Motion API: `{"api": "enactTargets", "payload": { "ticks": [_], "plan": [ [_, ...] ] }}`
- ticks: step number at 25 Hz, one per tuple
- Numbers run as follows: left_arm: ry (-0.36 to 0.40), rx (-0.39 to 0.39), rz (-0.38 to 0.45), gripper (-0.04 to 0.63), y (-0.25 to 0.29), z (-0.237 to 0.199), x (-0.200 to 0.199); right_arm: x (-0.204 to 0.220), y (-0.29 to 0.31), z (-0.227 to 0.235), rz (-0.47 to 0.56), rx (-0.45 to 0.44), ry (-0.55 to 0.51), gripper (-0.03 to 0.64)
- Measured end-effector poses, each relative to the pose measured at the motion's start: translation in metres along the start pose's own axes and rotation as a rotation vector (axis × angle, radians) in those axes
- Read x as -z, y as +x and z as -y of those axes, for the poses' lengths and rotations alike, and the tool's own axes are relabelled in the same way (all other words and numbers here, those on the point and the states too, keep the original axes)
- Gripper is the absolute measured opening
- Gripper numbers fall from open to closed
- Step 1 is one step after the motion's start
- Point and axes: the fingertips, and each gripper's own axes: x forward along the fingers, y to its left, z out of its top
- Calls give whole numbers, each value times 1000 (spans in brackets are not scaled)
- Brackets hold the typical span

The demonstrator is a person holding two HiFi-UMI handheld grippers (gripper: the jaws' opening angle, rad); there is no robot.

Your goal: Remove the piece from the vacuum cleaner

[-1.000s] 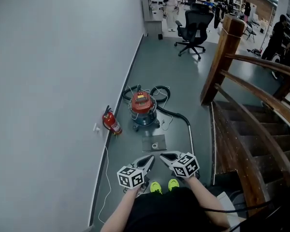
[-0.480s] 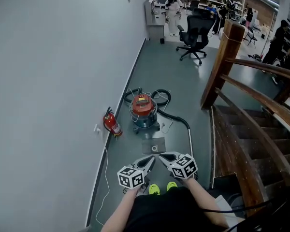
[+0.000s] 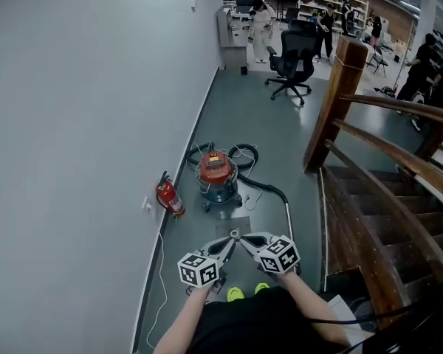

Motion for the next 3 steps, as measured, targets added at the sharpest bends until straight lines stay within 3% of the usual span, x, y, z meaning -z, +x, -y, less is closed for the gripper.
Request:
{"api": "enactTargets", "payload": {
  "ticks": [3],
  "plan": [
    [3,4,5,9,2,0,-2,1,0,2,-1,3,0,17]
  ]
}}
